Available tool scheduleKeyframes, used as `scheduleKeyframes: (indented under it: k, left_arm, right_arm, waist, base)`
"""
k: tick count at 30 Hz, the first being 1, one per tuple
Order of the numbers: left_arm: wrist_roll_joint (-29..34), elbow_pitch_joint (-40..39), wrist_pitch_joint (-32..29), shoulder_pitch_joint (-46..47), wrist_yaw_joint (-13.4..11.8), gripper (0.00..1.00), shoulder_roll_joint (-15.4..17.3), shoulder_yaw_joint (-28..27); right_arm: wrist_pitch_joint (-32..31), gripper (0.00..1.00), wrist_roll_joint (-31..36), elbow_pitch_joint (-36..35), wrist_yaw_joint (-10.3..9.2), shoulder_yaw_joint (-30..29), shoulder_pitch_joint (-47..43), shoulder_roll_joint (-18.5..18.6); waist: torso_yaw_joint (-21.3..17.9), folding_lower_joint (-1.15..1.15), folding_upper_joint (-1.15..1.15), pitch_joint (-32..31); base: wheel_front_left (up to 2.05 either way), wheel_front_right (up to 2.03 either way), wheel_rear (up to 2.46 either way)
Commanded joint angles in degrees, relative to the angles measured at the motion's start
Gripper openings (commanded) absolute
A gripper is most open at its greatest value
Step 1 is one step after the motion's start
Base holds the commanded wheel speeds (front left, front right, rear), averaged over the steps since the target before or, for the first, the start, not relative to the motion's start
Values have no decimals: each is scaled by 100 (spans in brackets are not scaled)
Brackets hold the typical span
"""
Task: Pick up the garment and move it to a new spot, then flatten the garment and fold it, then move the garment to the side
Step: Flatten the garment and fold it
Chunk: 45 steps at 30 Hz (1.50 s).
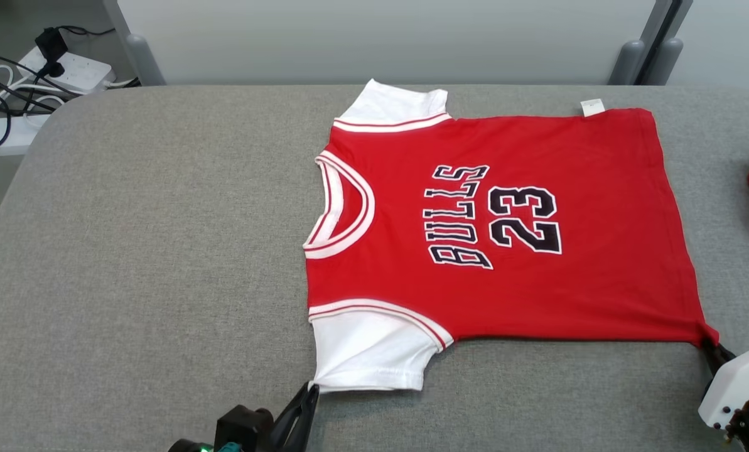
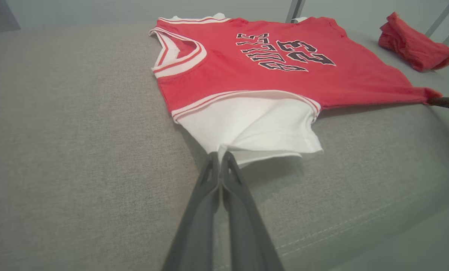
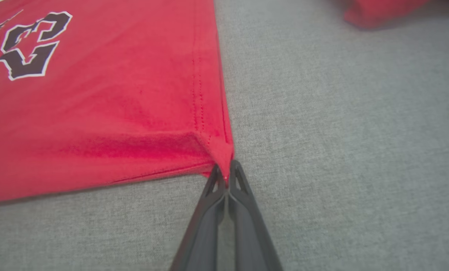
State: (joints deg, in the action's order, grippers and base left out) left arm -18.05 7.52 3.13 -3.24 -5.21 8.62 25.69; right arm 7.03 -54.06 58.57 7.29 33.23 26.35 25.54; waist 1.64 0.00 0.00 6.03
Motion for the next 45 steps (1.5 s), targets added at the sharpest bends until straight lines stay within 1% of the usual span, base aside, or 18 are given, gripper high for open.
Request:
scheduleKeyframes:
  k: [1, 3, 6, 14, 15, 16, 17, 18, 21, 23, 26, 28, 30, 33, 37, 38, 42, 45]
  left_arm:
    - [16, -112, -26, 53, -71, 0, 74, -177]
    - [-32, -46, -144, -4, -68, 0, 95, -164]
    - [-60, 192, -487, -50, -25, 0, 170, -68]
    - [35, 925, -667, 132, -25, 0, 164, 99]
    - [36, 1017, -658, 155, -35, 0, 141, 109]
    - [30, 1106, -668, 176, -41, 46, 118, 120]
    - [23, 1184, -680, 200, -29, 98, 101, 137]
    - [11, 1244, -673, 220, -24, 100, 84, 143]
    - [-44, 1375, -662, 250, -48, 100, 37, 123]
    - [-33, 1413, -693, 256, -106, 100, 69, 105]
    - [-5, 1317, -629, 247, -288, 100, 154, -12]
    - [-30, 1167, -425, 242, -446, 100, 196, -188]
    - [-100, 957, -178, 225, -589, 100, 192, -384]
    - [-317, 667, 269, 186, -729, 100, 100, -717]
    - [-416, 381, 747, 185, -960, 100, -4, -1030]
    - [-416, 381, 747, 185, -960, 100, -4, -1030]
    - [-407, 23, 1043, 225, -1100, 100, -127, -1205]
    - [-390, -295, 1154, 228, -1048, 100, -213, -1313]
  right_arm:
    - [17, 0, -59, 14, 20, 76, -141, 190]
    - [-3, 0, -64, 86, 20, 96, -195, 164]
    - [52, 0, -7, 220, 20, 149, -248, 104]
    - [240, 0, 144, 581, 20, 296, -369, -258]
    - [265, 16, 143, 601, 20, 300, -373, -278]
    - [303, 47, 149, 617, 20, 304, -373, -284]
    - [356, 87, 166, 637, 20, 308, -368, -278]
    - [411, 100, 182, 653, 20, 309, -362, -269]
    - [581, 100, 231, 691, 20, 280, -336, -225]
    - [665, 100, 280, 710, 20, 259, -327, -189]
    - [763, 100, 438, 713, 20, 186, -253, -89]
    - [789, 100, 594, 539, 20, -9, -123, -14]
    - [793, 100, 902, 86, 20, -423, -51, 87]
    - [795, 100, 1523, -789, 20, -1180, -241, 40]
    - [796, 100, 2414, -2198, 20, -2114, -786, -343]
    - [796, 100, 2414, -2198, 20, -2114, -786, -343]
    - [796, 100, 3020, -3218, 20, -2469, -1287, -752]
    - [796, 100, 3285, -3553, 20, -2547, -1495, -971]
  waist:
    - [-23, 0, 0, -37]
    - [-43, 0, 0, -95]
    - [-65, 0, 0, -181]
    - [-141, 0, 0, -423]
    - [-156, 0, 0, -436]
    - [-168, 0, 0, -447]
    - [-180, 0, 0, -460]
    - [-192, 0, 0, -473]
    - [-220, 0, 0, -516]
    - [-229, 0, 0, -553]
    - [-237, 0, 0, -602]
    - [-246, 0, 0, -625]
    - [-260, 0, 0, -653]
    - [-282, 0, 0, -718]
    - [-310, 0, 0, -832]
    - [-310, 0, 0, -832]
    - [-338, 0, 0, -969]
    - [-361, 0, 0, -1064]
  base:
    - [0, 0, 0]
    - [0, 0, 0]
    - [0, 0, 0]
    - [0, 0, 0]
    - [0, 0, 0]
    - [0, 0, 0]
    - [0, 0, 0]
    - [0, 0, 0]
    - [0, 0, 0]
    - [0, 0, 0]
    - [0, 0, 0]
    - [0, 0, 0]
    - [0, 0, 0]
    - [0, 0, 0]
    - [0, 0, 0]
    - [0, 0, 0]
    - [0, 0, 0]
    - [0, 0, 0]
